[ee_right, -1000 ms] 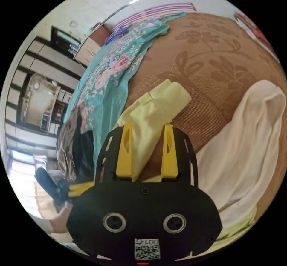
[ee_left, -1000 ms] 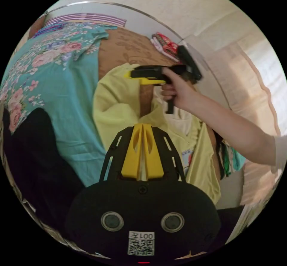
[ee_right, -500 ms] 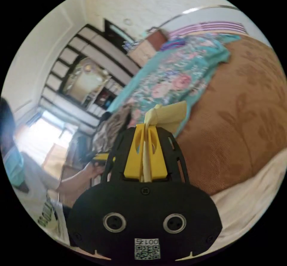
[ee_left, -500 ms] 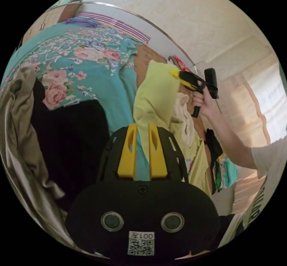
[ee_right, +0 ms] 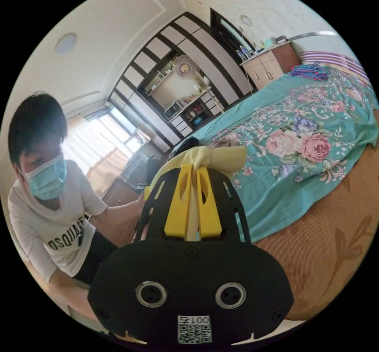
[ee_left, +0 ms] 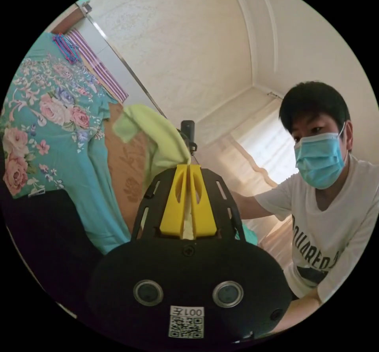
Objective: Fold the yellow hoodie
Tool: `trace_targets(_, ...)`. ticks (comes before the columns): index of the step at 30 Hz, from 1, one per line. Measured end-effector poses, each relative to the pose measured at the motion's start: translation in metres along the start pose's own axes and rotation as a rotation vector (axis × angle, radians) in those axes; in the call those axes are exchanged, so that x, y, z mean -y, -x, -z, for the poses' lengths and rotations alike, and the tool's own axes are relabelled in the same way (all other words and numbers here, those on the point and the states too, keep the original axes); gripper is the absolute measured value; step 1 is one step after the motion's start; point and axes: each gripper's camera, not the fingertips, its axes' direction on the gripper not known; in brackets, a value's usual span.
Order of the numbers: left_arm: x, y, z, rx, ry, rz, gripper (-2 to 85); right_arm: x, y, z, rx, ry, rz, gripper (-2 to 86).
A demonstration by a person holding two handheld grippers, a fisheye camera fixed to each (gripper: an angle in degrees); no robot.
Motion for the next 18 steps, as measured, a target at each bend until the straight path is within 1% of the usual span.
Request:
trace_targets(2, 0.005, -0.025, -0.002, 0.047, -0.001, -0.009, -0.1, 0.011, -0.003, -0.03, -0.05, 0.01, -0.028, 1.8)
trace_targets(3, 0.006, -0.031, -0.003, 0.087, 0.009, -0.004, 0.1, 0.019, -0.004, -0.056, -0.035, 0.043, -0.03, 2.1)
trace_targets(5, 0.013, -0.054, -0.015, 0.278, 0.12, -0.047, 2.6, 0.032, 0.0, -0.101, 0.031, 0.118, -0.017, 2.7)
trace_targets(6, 0.014, -0.058, -0.019, 0.329, 0.151, -0.054, 3.5, 0.039, 0.006, -0.133, 0.089, 0.186, -0.006, 3.6)
trace_targets(7, 0.014, -0.061, -0.029, 0.421, 0.217, -0.069, 4.8, 0.042, 0.009, -0.148, 0.118, 0.23, -0.004, 4.0)
trace_targets(8, 0.011, -0.059, -0.038, 0.499, 0.286, -0.063, 5.8, 0.045, 0.012, -0.172, 0.152, 0.323, 0.012, 5.2)
trace_targets(9, 0.009, -0.057, -0.042, 0.535, 0.32, -0.055, 6.1, 0.046, 0.012, -0.188, 0.104, 0.4, 0.017, 6.0)
trace_targets(10, 0.001, -0.05, -0.049, 0.604, 0.384, -0.048, 6.8, 0.045, 0.01, -0.192, 0.045, 0.436, 0.019, 6.3)
trace_targets(11, -0.008, -0.041, -0.054, 0.676, 0.432, -0.019, 7.5, 0.043, 0.006, -0.195, -0.106, 0.495, 0.024, 6.7)
trace_targets(12, -0.014, -0.036, -0.056, 0.698, 0.458, 0.001, 7.9, 0.041, 0.002, -0.191, -0.262, 0.53, 0.02, 6.9)
trace_targets(14, -0.038, -0.022, -0.057, 0.723, 0.509, 0.089, 8.8, 0.038, 0.001, -0.18, -0.403, 0.538, 0.011, 7.0)
trace_targets(16, -0.054, -0.021, -0.052, 0.769, 0.505, 0.132, 9.0, 0.037, 0.016, -0.171, -0.437, 0.492, 0.036, 7.4)
trace_targets(18, -0.068, -0.028, -0.041, 0.826, 0.47, 0.172, 9.1, 0.036, 0.056, -0.18, -0.409, 0.463, 0.152, 8.8)
